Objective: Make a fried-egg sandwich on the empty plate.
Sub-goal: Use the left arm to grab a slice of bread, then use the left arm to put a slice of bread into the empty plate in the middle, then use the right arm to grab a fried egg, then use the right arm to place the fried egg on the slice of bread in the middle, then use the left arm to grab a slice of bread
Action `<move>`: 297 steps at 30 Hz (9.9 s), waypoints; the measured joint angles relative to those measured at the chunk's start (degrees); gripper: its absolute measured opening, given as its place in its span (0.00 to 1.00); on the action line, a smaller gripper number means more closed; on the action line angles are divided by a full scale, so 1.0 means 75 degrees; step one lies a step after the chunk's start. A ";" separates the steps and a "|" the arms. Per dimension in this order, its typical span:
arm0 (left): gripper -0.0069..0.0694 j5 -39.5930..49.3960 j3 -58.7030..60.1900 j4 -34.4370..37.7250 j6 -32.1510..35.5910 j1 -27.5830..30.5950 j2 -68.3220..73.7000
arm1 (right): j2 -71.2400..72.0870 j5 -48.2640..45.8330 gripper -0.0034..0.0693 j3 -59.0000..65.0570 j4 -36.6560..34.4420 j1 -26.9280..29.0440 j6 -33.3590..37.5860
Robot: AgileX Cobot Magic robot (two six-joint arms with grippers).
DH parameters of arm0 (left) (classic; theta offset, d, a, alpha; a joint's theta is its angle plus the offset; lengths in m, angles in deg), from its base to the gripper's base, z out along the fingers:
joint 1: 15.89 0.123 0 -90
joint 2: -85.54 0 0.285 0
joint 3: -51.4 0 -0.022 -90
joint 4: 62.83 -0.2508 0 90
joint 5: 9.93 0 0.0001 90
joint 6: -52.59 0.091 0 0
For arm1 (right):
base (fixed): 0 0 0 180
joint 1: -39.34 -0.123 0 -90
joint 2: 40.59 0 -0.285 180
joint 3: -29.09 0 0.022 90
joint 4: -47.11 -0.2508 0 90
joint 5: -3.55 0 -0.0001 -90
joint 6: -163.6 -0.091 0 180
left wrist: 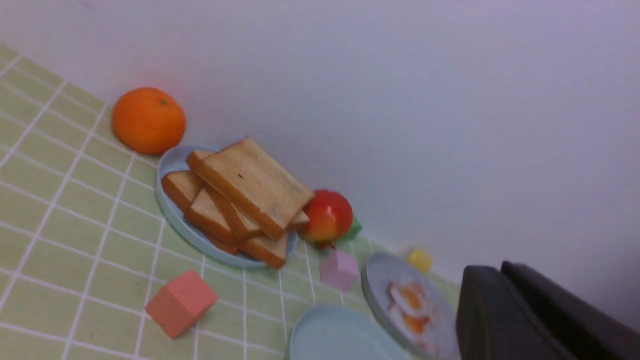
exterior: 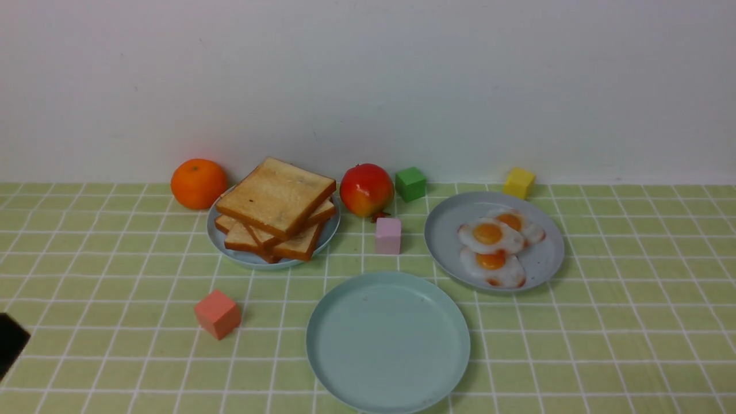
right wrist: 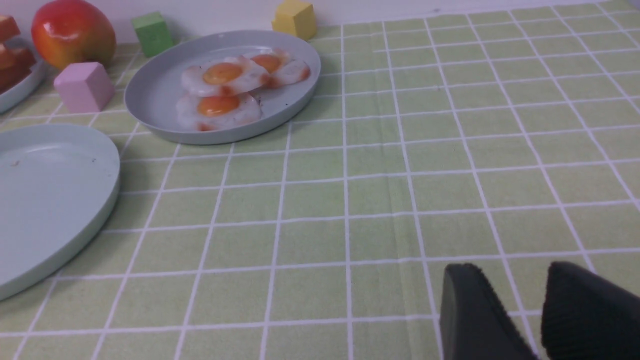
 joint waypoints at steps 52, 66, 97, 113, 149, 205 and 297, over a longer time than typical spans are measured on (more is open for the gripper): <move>0.58 0.2963 -1.1506 -0.7777 -0.2088 -0.2684 1.5043 | -0.4100 -0.5671 0.06 -0.7165 -0.2247 -0.1363 0.1745; 0.18 0.3240 -1.1690 -0.7449 -0.1977 -0.2684 1.4887 | -0.4100 -0.5703 0.07 -0.7165 -0.2557 -0.1363 0.1745; 0.17 0.2534 -0.8124 -0.7345 -0.1115 -0.5929 1.2703 | -0.4100 -0.5877 0.11 -0.7165 -0.2524 -0.1369 0.2005; 0.62 0.3061 -0.8247 -0.6872 -0.1411 -0.5934 1.2459 | -0.4157 -0.6000 0.13 -0.7165 -0.2637 -0.1369 0.2005; 0.07 0.1346 -0.2292 -0.6278 -0.3659 -0.5934 0.0758 | -1.3942 -0.2931 0.44 -1.0264 -0.3779 -0.0377 0.0715; 0.07 -0.0048 -0.2257 -0.6186 -0.3718 -0.5934 0.1853 | -1.6850 -0.2407 0.57 -1.1393 -0.8527 0.0382 0.3468; 0.07 0.2498 -0.7688 -0.4981 -0.0484 -0.3017 1.1080 | -0.6419 -0.5495 0.05 -0.7947 -0.2234 -0.1978 0.2016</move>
